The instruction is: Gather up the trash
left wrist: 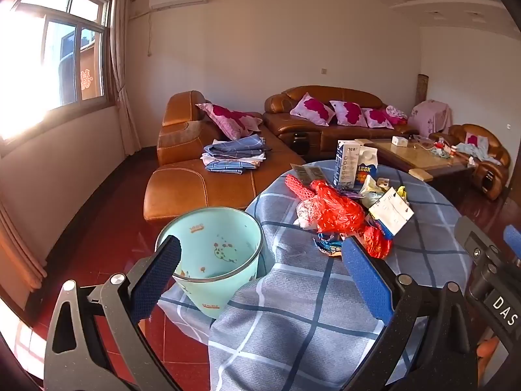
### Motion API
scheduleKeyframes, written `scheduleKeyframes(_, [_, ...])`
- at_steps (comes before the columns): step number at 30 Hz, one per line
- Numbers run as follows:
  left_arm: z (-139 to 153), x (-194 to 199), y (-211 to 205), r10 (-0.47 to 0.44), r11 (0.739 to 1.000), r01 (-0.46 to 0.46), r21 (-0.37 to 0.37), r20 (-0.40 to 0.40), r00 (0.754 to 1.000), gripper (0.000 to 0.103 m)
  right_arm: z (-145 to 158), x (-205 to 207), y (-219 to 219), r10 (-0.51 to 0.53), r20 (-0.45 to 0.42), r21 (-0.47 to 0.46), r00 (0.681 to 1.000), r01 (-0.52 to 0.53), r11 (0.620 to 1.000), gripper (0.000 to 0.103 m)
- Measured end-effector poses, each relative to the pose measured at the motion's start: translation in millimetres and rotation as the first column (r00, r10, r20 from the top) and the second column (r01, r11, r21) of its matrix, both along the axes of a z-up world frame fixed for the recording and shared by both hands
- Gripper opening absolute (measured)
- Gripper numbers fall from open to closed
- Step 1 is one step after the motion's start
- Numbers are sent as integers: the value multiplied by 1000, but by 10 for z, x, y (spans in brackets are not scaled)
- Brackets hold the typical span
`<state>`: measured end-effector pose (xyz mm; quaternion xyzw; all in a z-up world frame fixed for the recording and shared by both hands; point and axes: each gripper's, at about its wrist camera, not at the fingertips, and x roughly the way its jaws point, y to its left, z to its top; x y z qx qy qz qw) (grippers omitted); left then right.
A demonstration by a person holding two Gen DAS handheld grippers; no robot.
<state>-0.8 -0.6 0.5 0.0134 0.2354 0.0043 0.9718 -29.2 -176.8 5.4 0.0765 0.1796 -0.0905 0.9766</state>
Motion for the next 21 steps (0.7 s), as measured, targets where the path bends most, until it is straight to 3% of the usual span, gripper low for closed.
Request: scheduleKeyframes(21, [-64,-1,17,-3,1000,3,3,-19,1000,97,-42,37,1,1,-21,15,1000,-1,1000,98])
